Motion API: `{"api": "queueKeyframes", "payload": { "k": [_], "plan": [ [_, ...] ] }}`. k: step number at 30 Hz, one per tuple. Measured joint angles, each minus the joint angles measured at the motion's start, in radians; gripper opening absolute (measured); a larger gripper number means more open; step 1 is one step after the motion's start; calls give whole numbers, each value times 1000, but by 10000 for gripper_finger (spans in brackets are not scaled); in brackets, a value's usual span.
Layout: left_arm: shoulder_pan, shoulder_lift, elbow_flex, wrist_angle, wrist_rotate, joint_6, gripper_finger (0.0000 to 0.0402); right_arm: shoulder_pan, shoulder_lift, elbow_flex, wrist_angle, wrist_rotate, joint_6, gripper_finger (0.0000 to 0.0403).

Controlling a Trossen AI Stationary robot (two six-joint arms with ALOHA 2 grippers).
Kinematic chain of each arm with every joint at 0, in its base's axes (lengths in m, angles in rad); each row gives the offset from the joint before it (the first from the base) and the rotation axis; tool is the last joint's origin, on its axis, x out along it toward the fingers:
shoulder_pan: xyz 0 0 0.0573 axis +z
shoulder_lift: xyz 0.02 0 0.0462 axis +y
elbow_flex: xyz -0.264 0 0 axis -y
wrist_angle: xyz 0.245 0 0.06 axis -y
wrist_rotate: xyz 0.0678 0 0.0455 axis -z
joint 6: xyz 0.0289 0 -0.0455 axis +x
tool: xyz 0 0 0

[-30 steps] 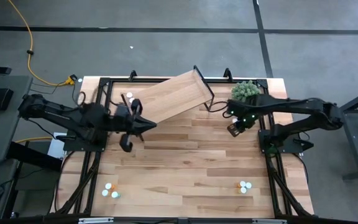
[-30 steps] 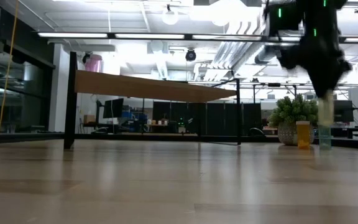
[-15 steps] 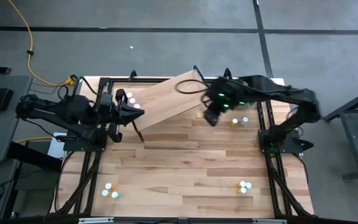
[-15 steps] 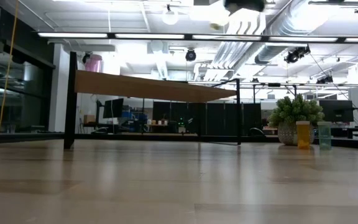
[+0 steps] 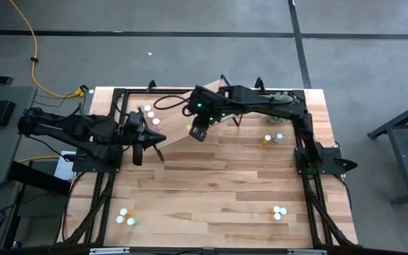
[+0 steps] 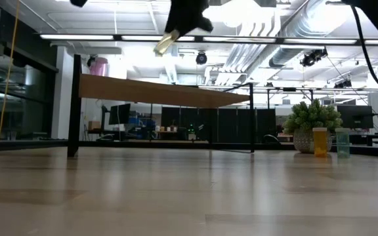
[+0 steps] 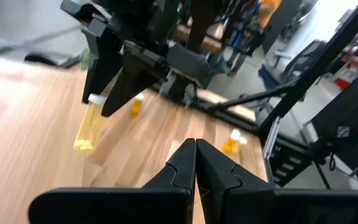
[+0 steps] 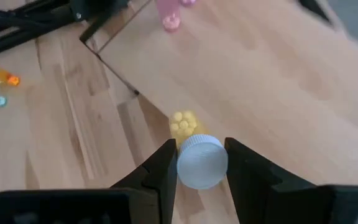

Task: Pick and place medicine bottles onto shelf by color
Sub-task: Put the top right yellow pill bottle on the shelf

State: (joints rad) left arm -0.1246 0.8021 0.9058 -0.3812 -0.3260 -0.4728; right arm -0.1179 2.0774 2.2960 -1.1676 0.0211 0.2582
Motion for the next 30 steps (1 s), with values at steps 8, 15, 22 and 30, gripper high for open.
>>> {"api": "queueKeyframes", "payload": {
  "k": [8, 15, 22, 30],
  "plan": [
    [0, 17, -1, -45, -28, -33, 0, -7, 17, -67, 29, -17, 32, 106],
    [0, 53, 0, -41, -52, -36, 0, -21, 17, -61, -65, 103, 61, 106],
    [0, 93, 0, -39, -52, -54, 0, -60, 14, 27, -283, 188, 58, 106],
    [0, 129, 0, -8, -48, -67, 0, -138, 14, 4, -407, 192, 104, 106]
  ]
}}
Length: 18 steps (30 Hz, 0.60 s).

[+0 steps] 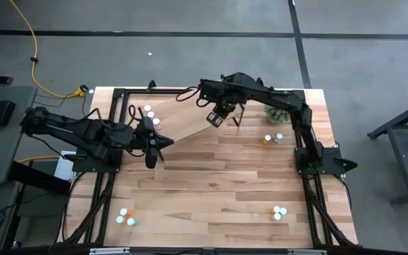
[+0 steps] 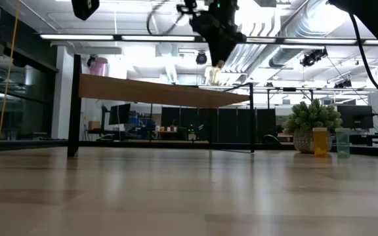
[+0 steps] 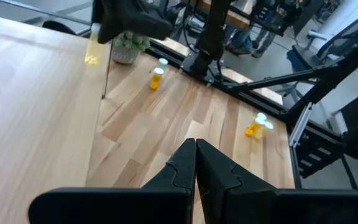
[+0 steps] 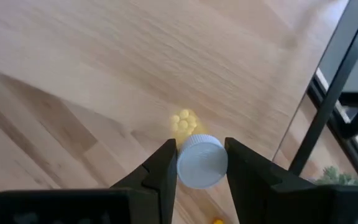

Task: Pick and place medicine bottles onto shelf by color
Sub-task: Put the top right yellow pill bottle on the shelf

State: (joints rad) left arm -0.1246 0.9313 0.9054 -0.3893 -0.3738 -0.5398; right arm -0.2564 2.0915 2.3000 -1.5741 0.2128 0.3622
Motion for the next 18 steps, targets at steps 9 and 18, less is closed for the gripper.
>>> {"api": "queueKeyframes", "payload": {
  "k": [9, 18],
  "plan": [
    [0, 7, 0, 3, 7, -8, 0, -56, -1, -52, 5, -42, 4, 106],
    [0, 7, 0, 5, 8, -7, 0, -60, -3, -56, 18, -57, -28, 106]
  ]
}}
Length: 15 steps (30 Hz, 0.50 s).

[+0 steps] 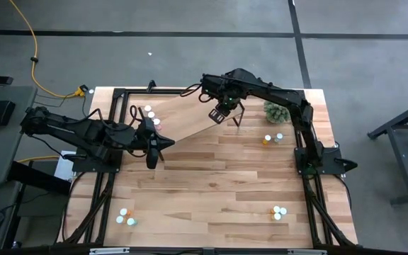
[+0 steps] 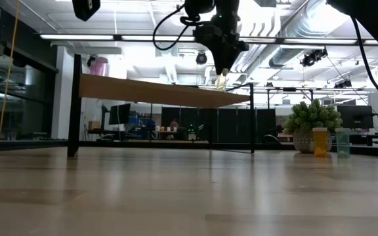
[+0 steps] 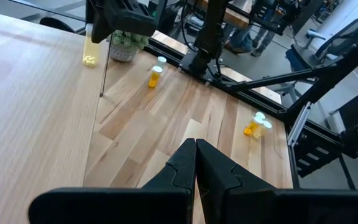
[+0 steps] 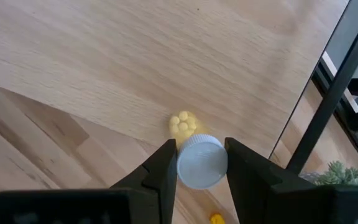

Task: Pick and place medicine bottles onto shelf by color
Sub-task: Put the top right yellow pill bottle on the shelf

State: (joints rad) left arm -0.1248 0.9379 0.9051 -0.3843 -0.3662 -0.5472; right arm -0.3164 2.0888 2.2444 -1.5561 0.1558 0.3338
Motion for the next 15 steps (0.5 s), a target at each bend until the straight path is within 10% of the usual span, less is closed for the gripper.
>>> {"api": "queueKeyframes", "payload": {
  "k": [15],
  "plan": [
    [0, 0, 0, 0, 0, 0, 0, 2, 4, -3, 74, -6, -25, 182]
  ]
}}
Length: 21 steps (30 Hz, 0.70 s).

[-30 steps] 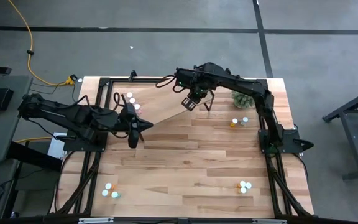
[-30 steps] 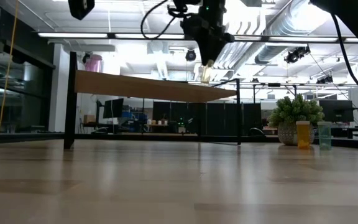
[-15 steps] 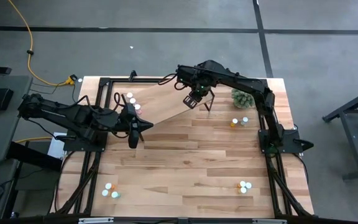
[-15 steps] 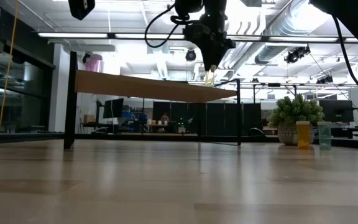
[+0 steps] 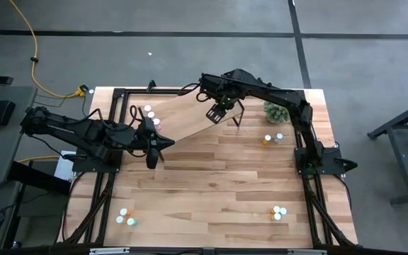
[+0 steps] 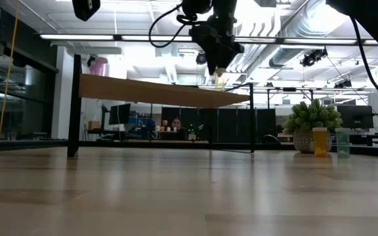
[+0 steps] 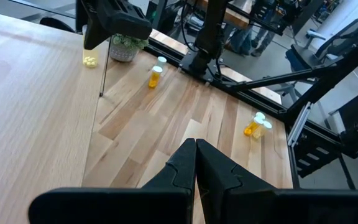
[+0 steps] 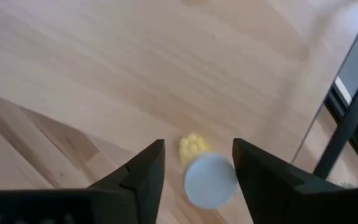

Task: Pick and place medicine bottles onto shelf by color
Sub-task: Put the top right yellow pill bottle on the shelf

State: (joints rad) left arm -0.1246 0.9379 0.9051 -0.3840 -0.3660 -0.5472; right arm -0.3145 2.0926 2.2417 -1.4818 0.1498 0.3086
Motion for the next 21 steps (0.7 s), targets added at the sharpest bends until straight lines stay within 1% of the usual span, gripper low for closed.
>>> {"api": "queueKeyframes", "payload": {
  "k": [8, 12, 15, 17, 18, 19, 21],
  "plan": [
    [0, 0, 0, 0, 0, 0, 0, -6, -19, 7, 75, 3, -107, 188],
    [0, 0, 0, 0, 0, 0, 0, -6, -58, 8, 128, 6, -156, 188],
    [0, 0, 0, 0, 0, 0, 0, -6, -105, -4, 137, 6, -186, 188],
    [0, 0, 0, 0, 0, 0, 0, -6, -157, -52, 143, 17, -196, 188],
    [0, 0, 0, 0, 0, 0, 0, -6, -195, -99, 159, 26, -197, 189],
    [0, 0, 0, 0, 0, 0, 0, -6, -241, -163, 190, 31, -195, 189],
    [0, 0, 0, 0, 0, 0, 0, -5, -362, -344, 298, 31, -167, 189]
  ]
}}
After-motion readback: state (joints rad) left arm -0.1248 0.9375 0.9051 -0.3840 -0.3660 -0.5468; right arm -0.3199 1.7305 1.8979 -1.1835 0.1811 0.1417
